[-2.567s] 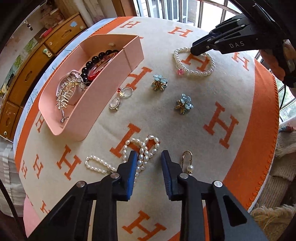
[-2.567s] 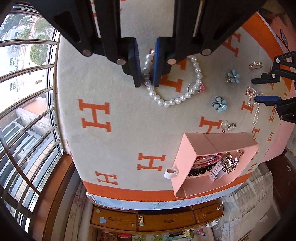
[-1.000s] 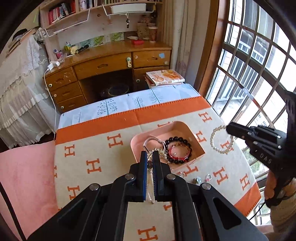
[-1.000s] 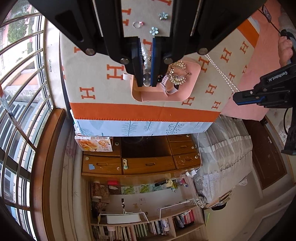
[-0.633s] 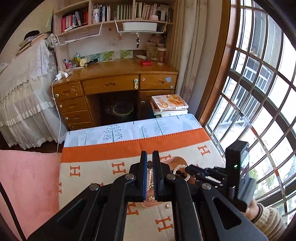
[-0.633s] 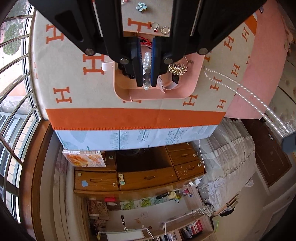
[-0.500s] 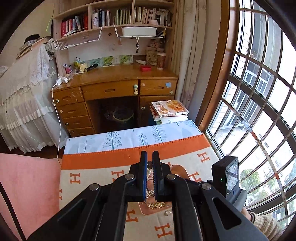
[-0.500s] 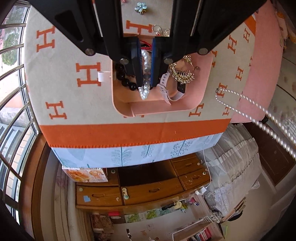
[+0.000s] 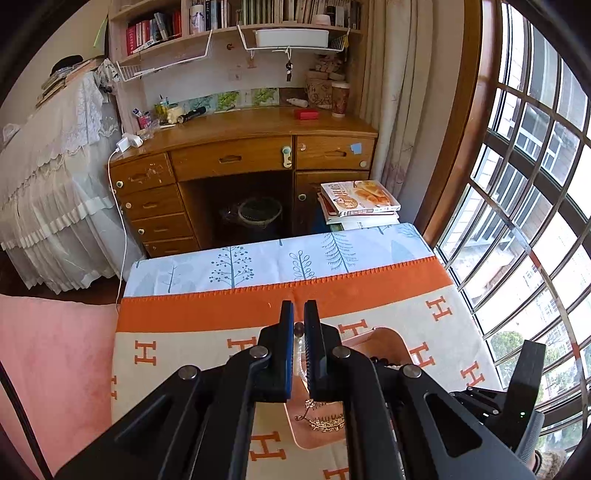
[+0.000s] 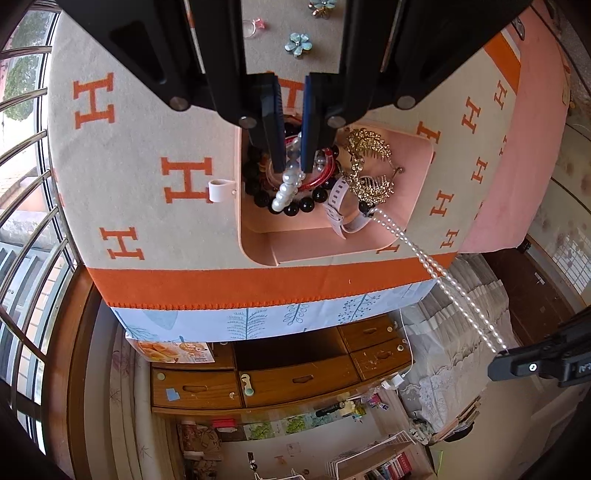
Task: Organize jewelry
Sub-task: 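Lower the necklace into the box with the left tool while the right tool releases the bracelet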
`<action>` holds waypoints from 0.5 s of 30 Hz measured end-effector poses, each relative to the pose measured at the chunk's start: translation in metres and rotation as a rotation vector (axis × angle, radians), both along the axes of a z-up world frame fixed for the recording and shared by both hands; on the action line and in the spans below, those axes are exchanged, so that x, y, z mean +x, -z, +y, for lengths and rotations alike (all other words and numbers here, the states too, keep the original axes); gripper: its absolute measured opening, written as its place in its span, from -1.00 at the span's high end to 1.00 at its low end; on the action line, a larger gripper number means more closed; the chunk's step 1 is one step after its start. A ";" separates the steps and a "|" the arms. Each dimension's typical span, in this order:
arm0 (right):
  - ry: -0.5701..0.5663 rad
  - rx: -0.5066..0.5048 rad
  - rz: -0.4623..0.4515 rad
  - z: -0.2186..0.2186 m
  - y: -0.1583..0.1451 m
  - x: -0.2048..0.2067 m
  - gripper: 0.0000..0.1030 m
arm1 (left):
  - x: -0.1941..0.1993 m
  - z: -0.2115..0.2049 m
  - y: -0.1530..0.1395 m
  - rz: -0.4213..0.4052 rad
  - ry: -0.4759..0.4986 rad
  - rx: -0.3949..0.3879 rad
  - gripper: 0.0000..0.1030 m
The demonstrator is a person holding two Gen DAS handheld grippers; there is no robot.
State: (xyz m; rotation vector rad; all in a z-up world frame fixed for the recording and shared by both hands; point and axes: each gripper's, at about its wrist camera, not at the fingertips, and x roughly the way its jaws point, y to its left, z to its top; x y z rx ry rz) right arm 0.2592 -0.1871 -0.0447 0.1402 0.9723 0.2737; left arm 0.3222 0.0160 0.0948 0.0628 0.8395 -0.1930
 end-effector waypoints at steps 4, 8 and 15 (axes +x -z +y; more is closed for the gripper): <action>-0.009 -0.006 -0.002 0.001 0.003 -0.002 0.84 | 0.006 -0.004 0.018 0.025 0.000 0.029 0.94; -0.013 -0.010 -0.004 0.003 0.006 -0.004 0.84 | 0.010 -0.006 0.029 0.036 -0.003 0.049 0.94; 0.005 0.006 -0.005 0.000 0.009 -0.006 0.84 | 0.009 -0.019 0.046 0.063 0.036 0.060 0.94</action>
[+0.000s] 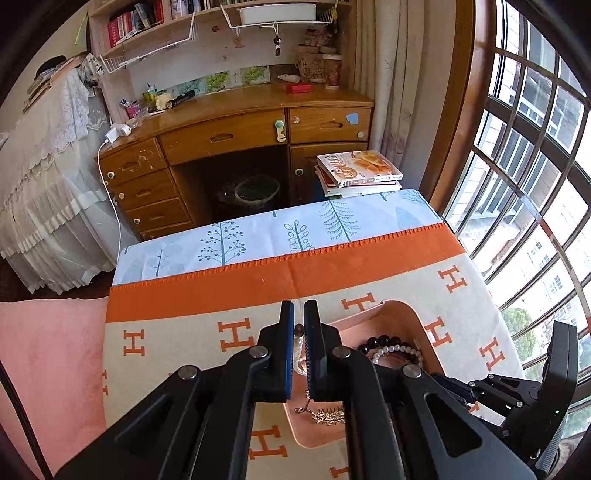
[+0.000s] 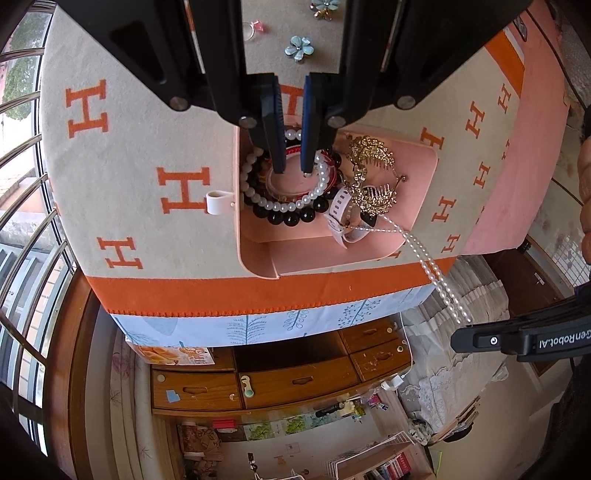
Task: Organize jewelry
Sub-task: 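Lower the necklace into the box with the left tool while the right tool releases the bracelet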
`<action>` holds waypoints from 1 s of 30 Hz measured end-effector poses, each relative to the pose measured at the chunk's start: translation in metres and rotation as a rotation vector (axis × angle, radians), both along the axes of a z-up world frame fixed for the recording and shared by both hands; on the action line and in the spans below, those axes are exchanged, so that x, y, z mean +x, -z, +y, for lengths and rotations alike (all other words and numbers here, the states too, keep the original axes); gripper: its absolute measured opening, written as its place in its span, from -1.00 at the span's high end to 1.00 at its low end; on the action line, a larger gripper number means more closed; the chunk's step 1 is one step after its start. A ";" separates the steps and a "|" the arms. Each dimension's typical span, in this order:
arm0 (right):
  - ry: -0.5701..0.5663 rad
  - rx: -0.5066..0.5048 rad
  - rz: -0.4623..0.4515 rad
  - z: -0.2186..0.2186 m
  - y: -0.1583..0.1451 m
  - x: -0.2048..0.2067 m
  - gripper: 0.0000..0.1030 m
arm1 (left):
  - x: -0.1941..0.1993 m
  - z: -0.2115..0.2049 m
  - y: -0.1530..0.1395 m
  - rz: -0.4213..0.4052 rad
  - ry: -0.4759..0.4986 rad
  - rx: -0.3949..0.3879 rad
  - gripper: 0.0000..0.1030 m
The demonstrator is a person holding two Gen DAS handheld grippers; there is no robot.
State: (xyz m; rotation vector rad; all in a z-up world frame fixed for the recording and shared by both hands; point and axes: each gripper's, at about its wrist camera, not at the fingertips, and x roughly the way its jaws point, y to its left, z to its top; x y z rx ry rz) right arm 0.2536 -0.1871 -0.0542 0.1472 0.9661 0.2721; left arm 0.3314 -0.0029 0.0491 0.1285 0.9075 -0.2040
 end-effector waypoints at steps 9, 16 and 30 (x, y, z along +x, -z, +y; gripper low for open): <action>0.001 0.003 -0.022 -0.002 -0.003 -0.004 0.83 | -0.001 -0.014 -0.012 -0.033 0.045 -0.074 0.94; -0.005 -0.002 -0.031 -0.001 -0.003 -0.007 0.83 | 0.005 -0.024 -0.001 -0.016 0.052 -0.062 0.93; -0.006 0.010 -0.040 -0.005 -0.005 -0.014 0.83 | 0.007 -0.012 0.029 0.035 0.019 -0.007 0.91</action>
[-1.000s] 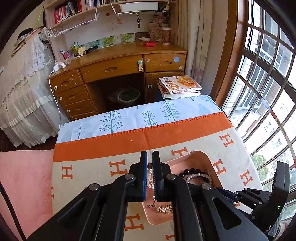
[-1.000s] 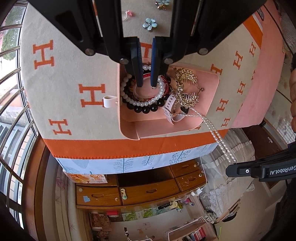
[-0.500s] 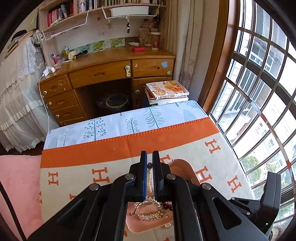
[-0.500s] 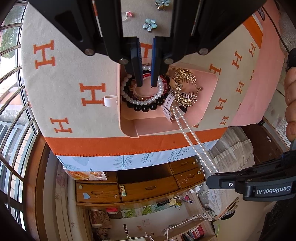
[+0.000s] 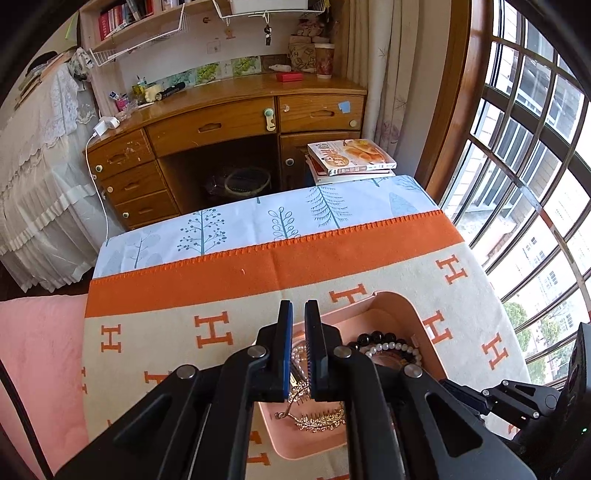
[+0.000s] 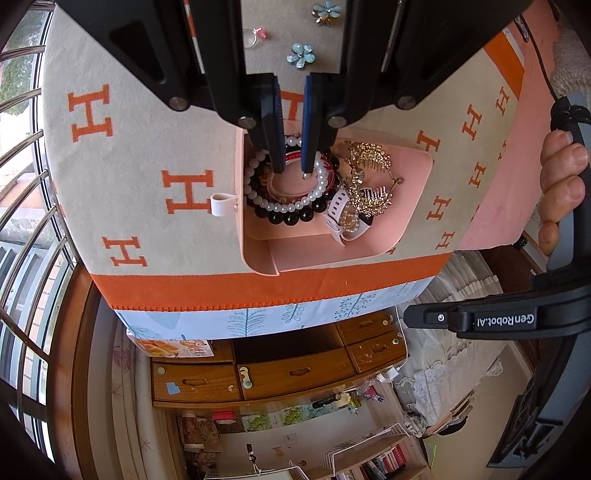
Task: Organize jewelry
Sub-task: 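Lower the necklace into the box with the left tool while the right tool releases the bracelet, then grasp the gold pearl brooch pin with the left tool while the right tool moves toward the round gold pendant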
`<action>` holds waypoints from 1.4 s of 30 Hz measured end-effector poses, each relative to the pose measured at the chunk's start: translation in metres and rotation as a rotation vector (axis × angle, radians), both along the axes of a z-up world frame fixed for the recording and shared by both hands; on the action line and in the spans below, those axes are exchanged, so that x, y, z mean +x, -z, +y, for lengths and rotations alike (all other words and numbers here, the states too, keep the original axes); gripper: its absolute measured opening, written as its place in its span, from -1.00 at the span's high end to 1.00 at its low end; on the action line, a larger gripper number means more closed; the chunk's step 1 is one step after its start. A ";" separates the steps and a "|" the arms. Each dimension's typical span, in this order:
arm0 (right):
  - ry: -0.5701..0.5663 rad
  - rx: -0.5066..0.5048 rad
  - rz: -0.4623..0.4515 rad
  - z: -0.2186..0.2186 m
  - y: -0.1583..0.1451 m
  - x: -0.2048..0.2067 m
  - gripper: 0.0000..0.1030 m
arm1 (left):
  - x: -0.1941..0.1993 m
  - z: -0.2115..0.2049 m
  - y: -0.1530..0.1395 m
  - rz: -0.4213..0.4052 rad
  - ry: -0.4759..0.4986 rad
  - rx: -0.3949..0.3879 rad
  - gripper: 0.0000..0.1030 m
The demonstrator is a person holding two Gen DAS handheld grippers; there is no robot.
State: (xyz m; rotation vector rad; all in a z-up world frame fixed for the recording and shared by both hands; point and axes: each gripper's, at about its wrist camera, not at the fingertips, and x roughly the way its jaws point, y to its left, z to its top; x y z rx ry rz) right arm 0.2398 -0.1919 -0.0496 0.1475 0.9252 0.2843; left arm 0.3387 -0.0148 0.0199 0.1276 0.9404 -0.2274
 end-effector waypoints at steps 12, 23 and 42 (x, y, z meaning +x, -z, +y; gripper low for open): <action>-0.016 0.002 0.003 -0.001 -0.011 -0.025 0.83 | -0.055 0.008 0.016 0.060 0.039 0.020 0.70; -0.022 -0.008 -0.008 -0.013 -0.025 -0.072 0.82 | -0.140 0.011 0.035 0.105 0.120 0.025 -0.04; 0.000 -0.013 0.089 -0.037 0.016 -0.115 0.69 | -0.224 -0.014 0.099 0.203 0.383 0.072 0.40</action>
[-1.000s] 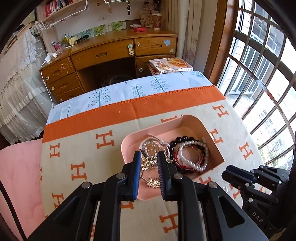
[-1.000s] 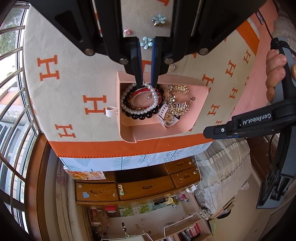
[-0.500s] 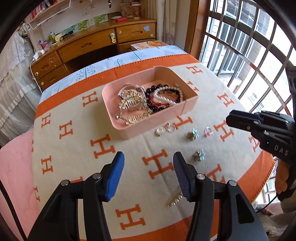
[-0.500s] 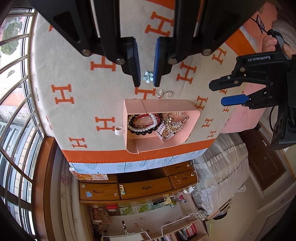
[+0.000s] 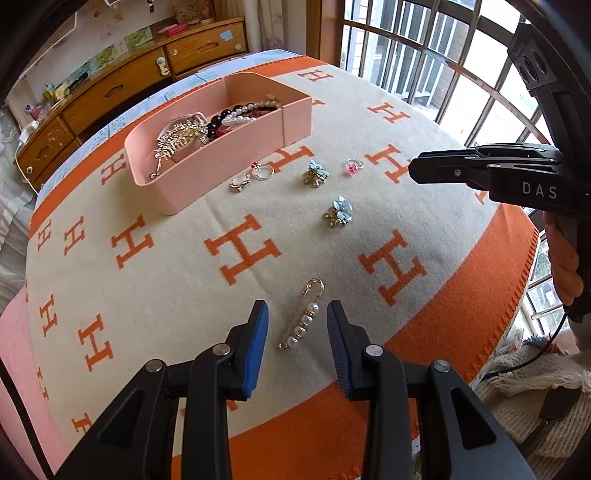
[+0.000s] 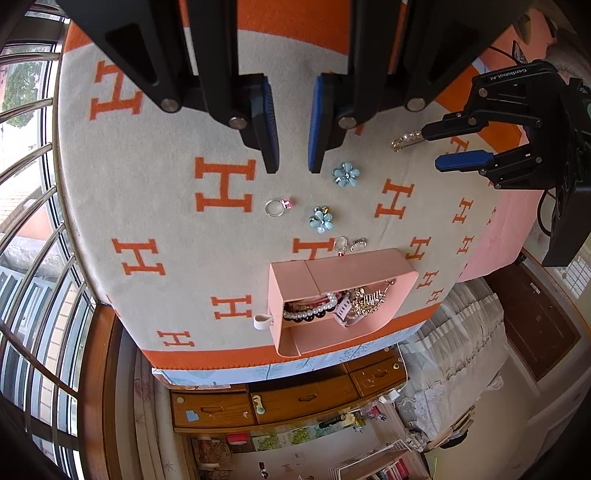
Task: Organize jewelry
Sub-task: 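Grasp the gold pearl brooch pin with the left tool while the right tool moves toward the round gold pendant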
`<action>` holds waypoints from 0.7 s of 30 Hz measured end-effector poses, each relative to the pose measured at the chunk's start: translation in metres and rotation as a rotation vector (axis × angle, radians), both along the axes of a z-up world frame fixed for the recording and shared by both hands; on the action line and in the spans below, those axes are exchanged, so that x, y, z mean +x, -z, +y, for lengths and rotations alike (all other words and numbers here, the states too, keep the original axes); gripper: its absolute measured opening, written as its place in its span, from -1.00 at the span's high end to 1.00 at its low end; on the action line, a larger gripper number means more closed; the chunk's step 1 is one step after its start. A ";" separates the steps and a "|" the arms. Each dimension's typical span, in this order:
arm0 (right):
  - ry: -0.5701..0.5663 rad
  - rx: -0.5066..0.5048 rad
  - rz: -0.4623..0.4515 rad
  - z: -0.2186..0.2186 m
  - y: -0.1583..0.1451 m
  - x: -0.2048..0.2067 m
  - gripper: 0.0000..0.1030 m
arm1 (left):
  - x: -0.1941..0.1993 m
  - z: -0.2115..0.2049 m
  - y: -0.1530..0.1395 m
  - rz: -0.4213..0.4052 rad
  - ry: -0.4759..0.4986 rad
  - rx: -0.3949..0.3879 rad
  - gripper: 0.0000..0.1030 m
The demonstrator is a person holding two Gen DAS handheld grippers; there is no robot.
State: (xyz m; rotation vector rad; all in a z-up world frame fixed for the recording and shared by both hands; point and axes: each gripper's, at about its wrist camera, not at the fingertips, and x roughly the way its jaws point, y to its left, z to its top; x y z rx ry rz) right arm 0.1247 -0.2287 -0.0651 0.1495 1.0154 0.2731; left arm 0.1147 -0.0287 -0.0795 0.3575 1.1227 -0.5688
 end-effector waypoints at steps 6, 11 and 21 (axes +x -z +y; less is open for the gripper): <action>0.007 0.004 0.024 -0.006 0.010 -0.003 0.69 | -0.004 -0.009 0.008 0.016 0.073 0.012 0.41; 0.008 0.013 0.032 -0.010 0.015 -0.005 0.69 | -0.005 -0.016 0.019 0.007 0.115 0.079 0.62; -0.016 0.024 0.031 -0.004 0.019 -0.007 0.68 | 0.004 -0.022 0.023 0.025 0.109 0.098 0.89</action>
